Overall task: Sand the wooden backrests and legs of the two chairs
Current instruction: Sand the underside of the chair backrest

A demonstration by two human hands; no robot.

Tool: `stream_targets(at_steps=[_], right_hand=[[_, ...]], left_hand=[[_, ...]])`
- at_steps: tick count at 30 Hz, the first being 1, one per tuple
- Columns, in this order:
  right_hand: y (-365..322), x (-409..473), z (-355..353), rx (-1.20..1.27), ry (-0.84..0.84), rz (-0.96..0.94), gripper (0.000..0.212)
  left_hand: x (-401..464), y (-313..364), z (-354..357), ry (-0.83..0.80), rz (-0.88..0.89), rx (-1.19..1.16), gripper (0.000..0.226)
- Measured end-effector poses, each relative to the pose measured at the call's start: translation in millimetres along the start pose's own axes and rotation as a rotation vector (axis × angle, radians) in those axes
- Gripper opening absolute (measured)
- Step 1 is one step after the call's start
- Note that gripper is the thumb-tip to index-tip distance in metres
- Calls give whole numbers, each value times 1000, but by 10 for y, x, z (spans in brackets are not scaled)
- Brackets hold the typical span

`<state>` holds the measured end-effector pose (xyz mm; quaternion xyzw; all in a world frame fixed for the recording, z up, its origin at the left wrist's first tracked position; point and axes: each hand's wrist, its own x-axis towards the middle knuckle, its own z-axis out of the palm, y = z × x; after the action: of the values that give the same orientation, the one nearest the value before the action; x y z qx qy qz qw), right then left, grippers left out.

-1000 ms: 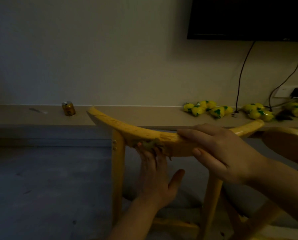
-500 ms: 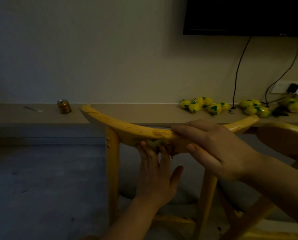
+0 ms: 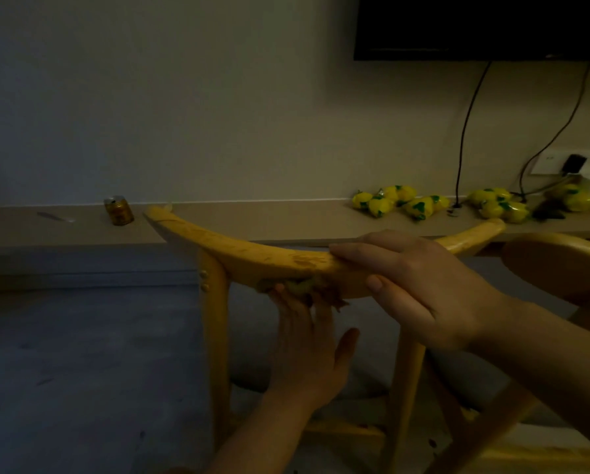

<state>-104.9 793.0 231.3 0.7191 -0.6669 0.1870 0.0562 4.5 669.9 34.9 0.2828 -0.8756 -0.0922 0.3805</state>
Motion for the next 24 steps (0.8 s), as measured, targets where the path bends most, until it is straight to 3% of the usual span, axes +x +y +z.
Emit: stream_targets(at_steps=[6, 13, 18, 24], right_hand=[[20, 9, 4, 64, -1, -9, 60], [-4, -16, -12, 62, 9, 25, 62], [-30, 10, -22, 80, 5, 27, 57], [4, 27, -18, 124, 6, -6, 60]], left_hand=[[-5, -87, 3, 31, 62, 102, 68], [64, -84, -127, 11, -132, -10, 83], [-33, 336, 219, 75, 136, 54, 78], [6, 144, 176, 117, 122, 95, 70]])
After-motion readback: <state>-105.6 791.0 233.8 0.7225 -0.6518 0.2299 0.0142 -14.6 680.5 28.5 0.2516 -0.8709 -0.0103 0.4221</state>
